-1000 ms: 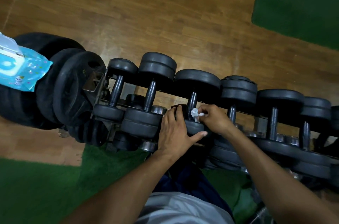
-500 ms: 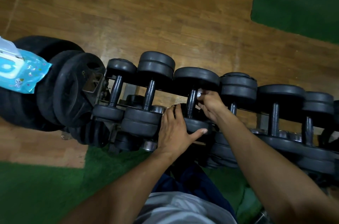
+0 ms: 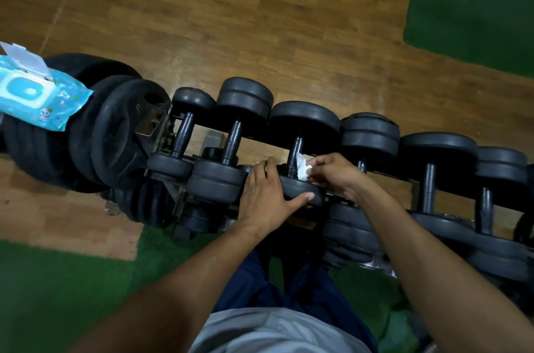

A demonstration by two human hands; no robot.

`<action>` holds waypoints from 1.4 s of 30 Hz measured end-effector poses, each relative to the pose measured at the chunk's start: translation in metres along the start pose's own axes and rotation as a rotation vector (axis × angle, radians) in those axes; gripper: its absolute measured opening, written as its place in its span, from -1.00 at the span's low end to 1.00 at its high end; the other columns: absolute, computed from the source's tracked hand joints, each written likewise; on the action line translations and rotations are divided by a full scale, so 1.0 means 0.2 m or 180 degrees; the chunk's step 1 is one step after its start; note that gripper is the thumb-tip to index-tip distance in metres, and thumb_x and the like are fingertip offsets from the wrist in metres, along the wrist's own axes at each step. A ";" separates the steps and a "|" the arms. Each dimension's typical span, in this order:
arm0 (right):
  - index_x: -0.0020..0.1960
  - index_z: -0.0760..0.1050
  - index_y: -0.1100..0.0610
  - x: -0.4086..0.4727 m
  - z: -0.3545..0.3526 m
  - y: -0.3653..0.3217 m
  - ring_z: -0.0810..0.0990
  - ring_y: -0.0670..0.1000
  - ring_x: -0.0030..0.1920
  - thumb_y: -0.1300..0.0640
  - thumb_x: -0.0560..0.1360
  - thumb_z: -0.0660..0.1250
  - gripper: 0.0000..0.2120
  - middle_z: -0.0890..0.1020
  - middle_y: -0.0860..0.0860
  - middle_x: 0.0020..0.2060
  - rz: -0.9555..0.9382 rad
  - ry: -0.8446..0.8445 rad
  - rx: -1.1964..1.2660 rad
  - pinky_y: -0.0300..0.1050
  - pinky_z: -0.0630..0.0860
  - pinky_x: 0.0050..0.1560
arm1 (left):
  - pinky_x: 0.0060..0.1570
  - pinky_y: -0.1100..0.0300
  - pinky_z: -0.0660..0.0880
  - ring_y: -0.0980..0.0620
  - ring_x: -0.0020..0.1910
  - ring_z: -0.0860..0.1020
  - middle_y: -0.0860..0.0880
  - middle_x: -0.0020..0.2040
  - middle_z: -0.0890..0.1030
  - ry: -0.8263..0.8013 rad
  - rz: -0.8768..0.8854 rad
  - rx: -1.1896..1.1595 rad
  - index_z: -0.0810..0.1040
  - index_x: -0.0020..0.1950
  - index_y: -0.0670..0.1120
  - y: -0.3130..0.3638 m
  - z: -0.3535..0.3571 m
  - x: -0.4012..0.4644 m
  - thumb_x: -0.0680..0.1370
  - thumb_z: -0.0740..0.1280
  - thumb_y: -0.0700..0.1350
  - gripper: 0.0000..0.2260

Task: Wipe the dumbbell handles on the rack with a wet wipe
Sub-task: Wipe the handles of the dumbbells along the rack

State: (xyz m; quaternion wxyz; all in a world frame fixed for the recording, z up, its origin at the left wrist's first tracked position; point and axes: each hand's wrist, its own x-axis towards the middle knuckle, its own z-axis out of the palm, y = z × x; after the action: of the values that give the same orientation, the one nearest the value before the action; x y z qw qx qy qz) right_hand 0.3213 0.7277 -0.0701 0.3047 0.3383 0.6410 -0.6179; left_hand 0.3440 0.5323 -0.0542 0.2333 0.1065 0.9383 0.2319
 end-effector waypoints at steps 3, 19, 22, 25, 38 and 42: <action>0.05 0.57 0.21 -0.04 -0.08 0.01 0.68 -0.01 -0.25 0.38 0.55 0.30 -0.85 0.68 0.12 -0.20 -0.0215 -0.0191 0.0440 -0.24 0.59 -0.25 | 0.56 -0.07 0.19 -0.16 0.57 0.19 -0.19 0.57 0.24 0.0099 -0.0062 0.0161 0.05 0.64 -0.19 0.04 0.03 -0.04 0.44 0.10 0.56 0.05; 0.18 0.61 -0.06 -0.20 -0.62 0.17 0.65 -0.07 0.03 0.13 0.50 0.41 -0.73 0.68 -0.09 0.01 -0.1615 0.0274 -0.2530 -0.12 0.55 0.09 | 0.63 -0.03 -0.07 -0.08 0.66 0.01 -0.14 0.67 0.10 -0.0139 0.0447 0.0854 -0.01 0.68 -0.18 0.59 0.45 -0.35 0.65 0.07 0.34 -0.20; 0.20 0.60 -0.13 -0.21 -0.65 0.21 0.63 0.02 0.15 0.06 0.52 0.30 -0.72 0.69 -0.05 0.10 -0.1526 -0.0453 -0.3708 -0.01 0.57 0.13 | 0.63 -0.01 -0.05 -0.05 0.67 -0.04 -0.10 0.70 -0.04 -0.0118 0.0036 0.0520 -0.16 0.68 -0.15 0.65 0.55 -0.38 0.64 0.10 0.36 -0.14; 0.21 0.59 -0.09 -0.20 -0.67 0.25 0.63 0.08 0.13 0.09 0.50 0.25 -0.68 0.67 0.01 0.13 -0.1716 -0.0932 -0.4313 0.05 0.58 0.06 | 0.64 0.00 -0.10 -0.02 0.67 -0.15 -0.07 0.70 -0.17 -0.0050 -0.0145 0.0461 -0.28 0.67 -0.13 0.68 0.61 -0.40 0.62 0.05 0.40 -0.11; -0.01 0.49 -0.03 -0.14 -0.70 0.24 0.60 0.12 -0.14 -0.06 0.55 0.23 -0.86 0.53 0.02 -0.09 -0.2191 0.0062 -0.3701 0.01 0.54 -0.15 | 0.63 0.03 -0.12 0.01 0.66 -0.19 -0.03 0.69 -0.23 0.0175 -0.0393 0.0253 -0.31 0.67 -0.09 0.70 0.68 -0.40 0.60 0.05 0.44 -0.08; 0.06 0.62 0.03 -0.14 -0.66 0.29 0.58 0.06 -0.04 0.09 0.52 0.31 -0.84 0.52 0.01 -0.03 -0.2442 -0.0981 -0.4356 0.06 0.54 -0.03 | 0.63 0.02 -0.09 0.01 0.67 -0.18 -0.02 0.69 -0.23 0.0201 -0.0398 0.0211 -0.29 0.68 -0.06 0.69 0.71 -0.39 0.59 0.08 0.43 -0.08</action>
State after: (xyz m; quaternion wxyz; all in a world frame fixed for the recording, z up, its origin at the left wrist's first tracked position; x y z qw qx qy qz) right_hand 0.3883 0.8577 -0.0751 0.2960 -0.2572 0.9003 -0.1889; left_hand 0.4937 0.6833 -0.0668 0.2140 0.0479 0.9572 0.1890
